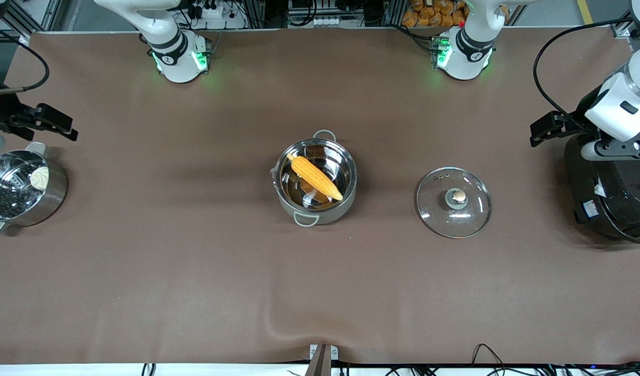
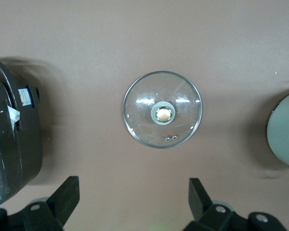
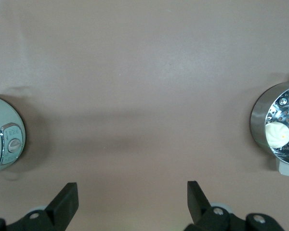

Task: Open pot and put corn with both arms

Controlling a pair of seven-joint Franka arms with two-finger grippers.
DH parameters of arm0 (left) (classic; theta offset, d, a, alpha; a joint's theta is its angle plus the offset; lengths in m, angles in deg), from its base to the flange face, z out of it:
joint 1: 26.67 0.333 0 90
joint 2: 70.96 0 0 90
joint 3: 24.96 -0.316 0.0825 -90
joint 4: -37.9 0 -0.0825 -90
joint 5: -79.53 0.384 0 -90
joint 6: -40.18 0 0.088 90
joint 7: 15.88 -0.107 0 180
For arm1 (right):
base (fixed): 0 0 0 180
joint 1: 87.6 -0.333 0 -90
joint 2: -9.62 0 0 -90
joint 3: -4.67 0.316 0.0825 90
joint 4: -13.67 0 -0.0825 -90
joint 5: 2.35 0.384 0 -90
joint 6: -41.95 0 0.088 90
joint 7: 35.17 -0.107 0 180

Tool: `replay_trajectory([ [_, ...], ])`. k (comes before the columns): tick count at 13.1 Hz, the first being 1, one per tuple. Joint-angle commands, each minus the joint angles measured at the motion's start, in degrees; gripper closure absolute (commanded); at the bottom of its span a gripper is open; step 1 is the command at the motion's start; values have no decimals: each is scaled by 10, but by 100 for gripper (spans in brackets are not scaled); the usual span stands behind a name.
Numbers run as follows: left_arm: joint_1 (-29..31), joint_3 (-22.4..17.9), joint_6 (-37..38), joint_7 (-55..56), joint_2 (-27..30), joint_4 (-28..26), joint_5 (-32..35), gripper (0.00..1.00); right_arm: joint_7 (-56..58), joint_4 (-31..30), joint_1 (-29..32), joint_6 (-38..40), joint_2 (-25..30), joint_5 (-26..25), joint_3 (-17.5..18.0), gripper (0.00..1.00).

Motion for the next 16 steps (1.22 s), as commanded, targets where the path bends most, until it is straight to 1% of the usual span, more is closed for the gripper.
replay_trajectory([
  [1,4,3,9,-15,-1,5,-4,0,31,0,33,7,6,-3,6,0],
  [4,0,4,8,-14,-4,9,-6,0,31,1,32,7,7,-5,7,0],
  [6,6,4,8,-16,-8,23,-4,0,31,2,32,3,7,-3,8,0],
  [9,6,4,9,-20,-8,27,-3,0,31,1,32,3,8,-3,8,0],
  [11,5,4,9,-42,-8,28,-3,0,31,1,31,2,8,-3,8,0],
  [16,7,2,10,-43,-6,29,-10,0,31,-2,31,3,8,-3,8,0],
])
